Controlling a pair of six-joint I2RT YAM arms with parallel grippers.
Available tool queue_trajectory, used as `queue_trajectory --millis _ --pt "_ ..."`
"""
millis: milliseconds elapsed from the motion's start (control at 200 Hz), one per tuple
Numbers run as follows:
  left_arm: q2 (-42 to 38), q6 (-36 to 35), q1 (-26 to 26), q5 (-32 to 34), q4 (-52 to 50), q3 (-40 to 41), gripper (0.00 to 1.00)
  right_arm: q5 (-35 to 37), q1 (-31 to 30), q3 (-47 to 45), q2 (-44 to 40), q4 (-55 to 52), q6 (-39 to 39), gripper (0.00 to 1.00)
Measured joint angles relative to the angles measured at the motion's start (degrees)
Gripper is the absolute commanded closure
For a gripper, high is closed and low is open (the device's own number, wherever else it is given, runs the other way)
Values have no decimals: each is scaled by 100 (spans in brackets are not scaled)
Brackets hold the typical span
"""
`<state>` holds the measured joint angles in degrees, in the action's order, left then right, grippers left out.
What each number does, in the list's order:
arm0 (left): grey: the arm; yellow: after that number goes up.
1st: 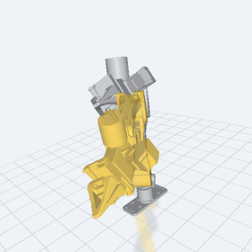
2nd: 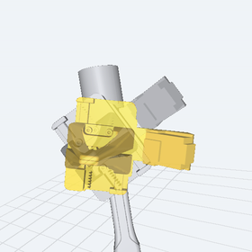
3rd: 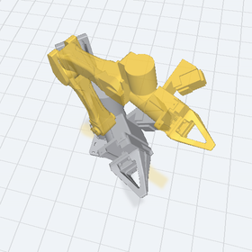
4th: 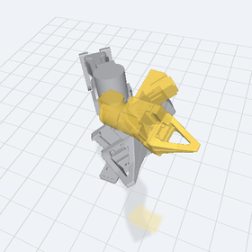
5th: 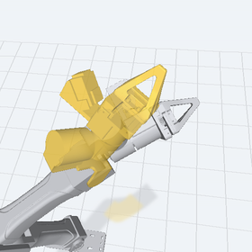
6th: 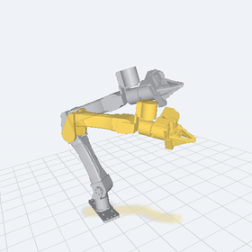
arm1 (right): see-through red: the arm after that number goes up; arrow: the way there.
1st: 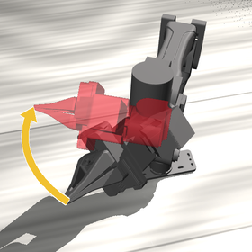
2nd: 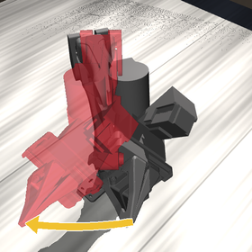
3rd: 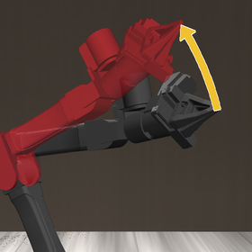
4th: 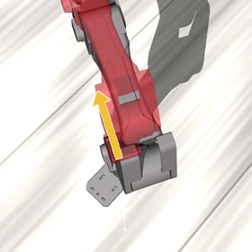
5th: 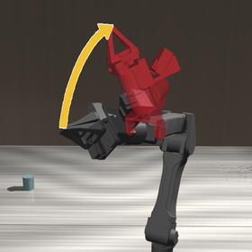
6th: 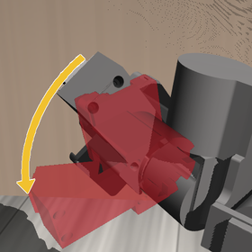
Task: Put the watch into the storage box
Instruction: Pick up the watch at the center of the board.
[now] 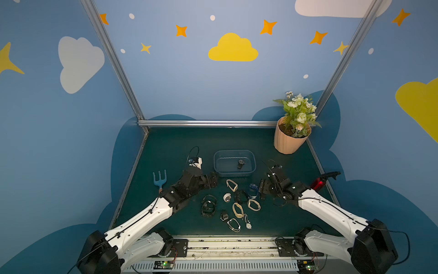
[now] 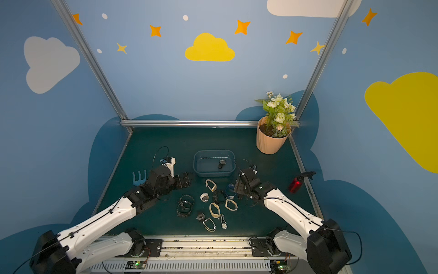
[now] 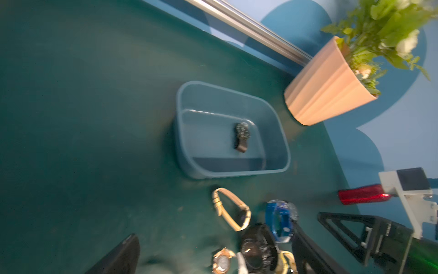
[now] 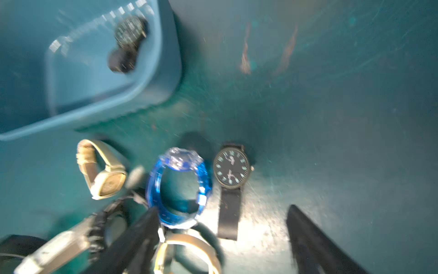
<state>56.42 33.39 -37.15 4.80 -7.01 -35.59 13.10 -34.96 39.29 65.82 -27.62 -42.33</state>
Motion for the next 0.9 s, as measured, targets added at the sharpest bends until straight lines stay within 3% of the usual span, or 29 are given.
queue_trajectory --millis 195,375,726,896 --pt "-400 133 2 350 140 284 0 -177 0 -299 33 26 -179 43" --pt "-212 120 7 385 216 160 0 -275 -39 -538 72 28 -398 45" --pt "4 9 7 -181 527 144 0 -437 -234 -621 568 420 -570 47" --pt "4 7 7 -289 577 153 0 -466 -275 -619 927 562 -610 54"
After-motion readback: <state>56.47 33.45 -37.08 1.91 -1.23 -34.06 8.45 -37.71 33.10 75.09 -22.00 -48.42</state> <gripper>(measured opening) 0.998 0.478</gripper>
